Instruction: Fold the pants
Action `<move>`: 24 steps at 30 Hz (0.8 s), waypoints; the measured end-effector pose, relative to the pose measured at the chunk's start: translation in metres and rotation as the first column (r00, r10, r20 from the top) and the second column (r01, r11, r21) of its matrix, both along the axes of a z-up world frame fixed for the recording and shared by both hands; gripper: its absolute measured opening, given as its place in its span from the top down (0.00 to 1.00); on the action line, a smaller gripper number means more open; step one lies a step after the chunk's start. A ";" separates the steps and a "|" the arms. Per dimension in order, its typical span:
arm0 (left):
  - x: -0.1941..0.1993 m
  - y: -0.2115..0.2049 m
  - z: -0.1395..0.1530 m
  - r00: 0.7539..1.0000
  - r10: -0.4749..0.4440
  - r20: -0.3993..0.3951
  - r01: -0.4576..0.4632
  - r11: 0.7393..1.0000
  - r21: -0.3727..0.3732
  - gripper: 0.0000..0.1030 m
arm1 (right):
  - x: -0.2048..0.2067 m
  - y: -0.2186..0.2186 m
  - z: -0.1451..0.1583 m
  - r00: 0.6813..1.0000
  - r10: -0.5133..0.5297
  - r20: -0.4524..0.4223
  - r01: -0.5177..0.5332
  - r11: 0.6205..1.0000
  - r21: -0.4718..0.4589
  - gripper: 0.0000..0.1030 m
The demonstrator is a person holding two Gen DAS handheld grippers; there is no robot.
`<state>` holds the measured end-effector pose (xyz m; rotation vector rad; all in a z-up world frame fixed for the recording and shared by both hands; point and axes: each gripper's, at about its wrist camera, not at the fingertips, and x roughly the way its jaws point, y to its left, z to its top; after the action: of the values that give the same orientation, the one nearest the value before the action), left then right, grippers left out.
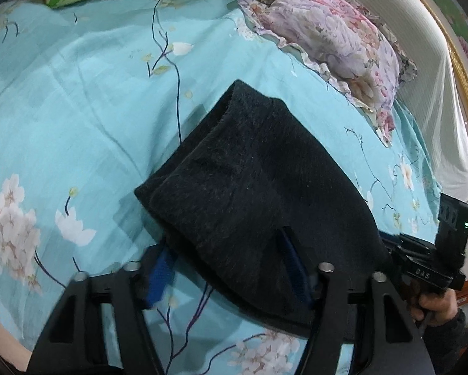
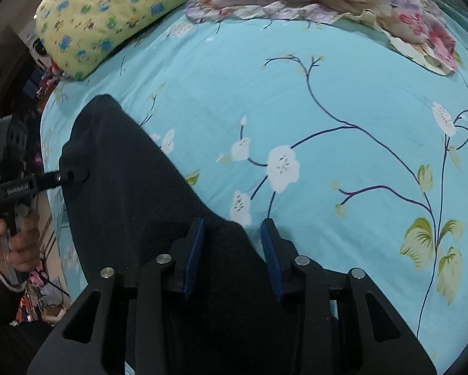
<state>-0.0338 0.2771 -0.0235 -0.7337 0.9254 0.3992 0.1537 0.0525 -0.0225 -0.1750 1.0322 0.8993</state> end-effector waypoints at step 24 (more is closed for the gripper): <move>-0.025 0.026 0.006 0.975 -0.145 0.170 0.134 0.988 0.077 0.84 | -0.019 0.036 0.028 0.934 -0.191 0.303 0.211 0.977 -0.036 0.90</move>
<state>-0.0583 0.3034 -0.0171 -0.6296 0.7890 0.2351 0.1352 0.0883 0.0057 -0.2498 0.7820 0.6288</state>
